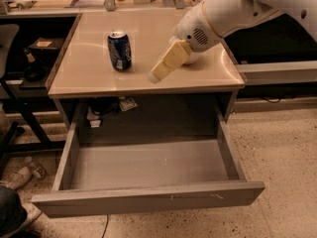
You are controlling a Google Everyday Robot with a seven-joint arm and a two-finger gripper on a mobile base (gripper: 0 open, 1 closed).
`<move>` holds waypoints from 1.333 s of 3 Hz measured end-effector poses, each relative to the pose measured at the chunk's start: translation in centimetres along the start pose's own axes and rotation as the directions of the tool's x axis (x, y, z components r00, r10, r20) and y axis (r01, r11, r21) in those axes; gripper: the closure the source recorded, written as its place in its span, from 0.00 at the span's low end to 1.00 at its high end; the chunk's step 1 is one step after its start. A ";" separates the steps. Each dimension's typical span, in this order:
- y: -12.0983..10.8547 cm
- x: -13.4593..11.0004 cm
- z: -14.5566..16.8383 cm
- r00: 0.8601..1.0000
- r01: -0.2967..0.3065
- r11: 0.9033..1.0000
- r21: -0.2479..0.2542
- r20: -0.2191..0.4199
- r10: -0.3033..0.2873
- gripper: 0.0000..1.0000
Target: Place pepsi can into top drawer
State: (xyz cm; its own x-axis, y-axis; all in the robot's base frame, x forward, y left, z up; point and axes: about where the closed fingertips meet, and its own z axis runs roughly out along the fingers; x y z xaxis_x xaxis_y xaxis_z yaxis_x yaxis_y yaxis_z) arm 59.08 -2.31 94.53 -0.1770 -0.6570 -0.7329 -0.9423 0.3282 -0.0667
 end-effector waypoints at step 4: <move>-2.8 -5.1 8.3 0.991 0.005 0.996 -0.093 0.134 0.007 0.00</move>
Offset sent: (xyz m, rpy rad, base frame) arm 0.0093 0.0288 -0.0001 0.0580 0.0021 0.0480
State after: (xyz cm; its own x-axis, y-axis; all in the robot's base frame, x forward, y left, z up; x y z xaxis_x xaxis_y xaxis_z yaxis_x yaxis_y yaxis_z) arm 64.99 5.78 92.81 -0.1442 -0.5581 -0.8172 -0.9654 0.2605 -0.0075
